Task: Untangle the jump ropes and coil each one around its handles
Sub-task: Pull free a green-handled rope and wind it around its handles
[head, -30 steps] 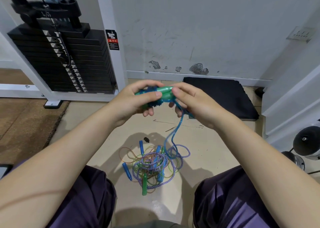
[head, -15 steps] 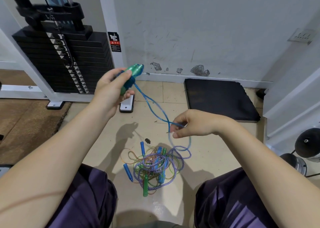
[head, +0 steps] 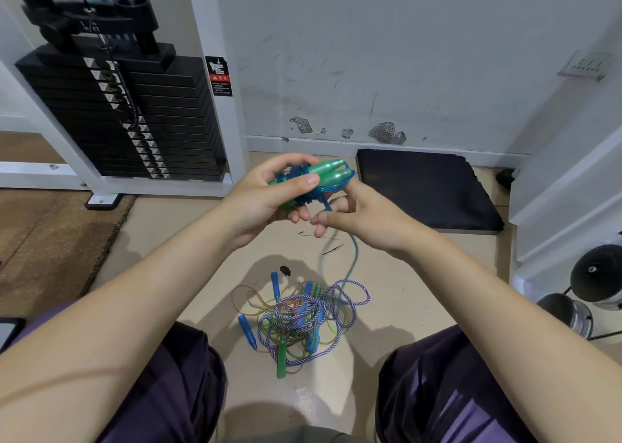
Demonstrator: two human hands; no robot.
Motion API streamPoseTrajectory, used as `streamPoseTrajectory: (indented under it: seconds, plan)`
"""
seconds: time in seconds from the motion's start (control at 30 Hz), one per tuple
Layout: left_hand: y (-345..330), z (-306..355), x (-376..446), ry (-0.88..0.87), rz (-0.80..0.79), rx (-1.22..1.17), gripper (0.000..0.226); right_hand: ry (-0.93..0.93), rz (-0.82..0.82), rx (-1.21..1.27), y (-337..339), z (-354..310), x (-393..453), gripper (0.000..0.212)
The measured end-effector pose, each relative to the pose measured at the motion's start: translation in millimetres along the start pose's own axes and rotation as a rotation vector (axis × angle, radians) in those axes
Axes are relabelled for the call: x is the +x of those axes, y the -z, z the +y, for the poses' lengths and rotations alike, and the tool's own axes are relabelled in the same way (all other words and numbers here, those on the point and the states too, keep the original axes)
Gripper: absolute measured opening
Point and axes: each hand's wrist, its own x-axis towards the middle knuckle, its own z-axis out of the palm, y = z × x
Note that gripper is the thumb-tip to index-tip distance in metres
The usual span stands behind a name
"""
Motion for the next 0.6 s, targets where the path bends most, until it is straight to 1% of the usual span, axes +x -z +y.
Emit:
streamPoseTrajectory:
  seconds: [0.07,0.1,0.13,0.17,0.3,0.37,0.43,0.5,0.6]
  plan:
    - [4.1,0.3,2.7,-0.028,0.103,-0.005,0.024,-0.032,0.008,-0.043,-0.2,0.1,-1.2,0.008]
    - [6.8,0.3,4.5,-0.037,0.163,-0.012,0.024,-0.059,0.018,-0.037,-0.6,-1.4,-1.3,0.009]
    - [9.2,0.5,5.8,-0.041,0.202,-0.017,0.025,-0.09,0.027,-0.028,-1.4,-3.8,-1.0,0.016]
    - [11.5,0.6,6.4,-0.044,0.211,-0.02,0.028,-0.102,0.038,-0.039,-2.3,-6.1,-0.7,0.02]
    - [14.6,4.2,3.6,-0.081,0.072,-0.064,0.047,-0.046,0.045,-0.12,-7.4,-16.1,-4.7,0.029]
    - [15.9,5.7,3.1,-0.094,0.08,-0.041,0.049,-0.036,0.071,-0.11,-7.9,-17.8,-6.5,0.033]
    - [17.8,4.8,4.5,-0.103,0.148,-0.001,0.044,-0.033,0.111,-0.102,-6.9,-20.1,-5.5,0.035]
    - [18.1,2.4,6.5,-0.094,0.219,0.028,0.041,-0.017,0.145,-0.216,-7.2,-21.3,-2.8,0.03]
    - [17.2,-0.6,8.7,-0.058,0.265,0.123,0.038,0.079,0.164,-0.583,-9.7,-17.4,-1.0,0.025]
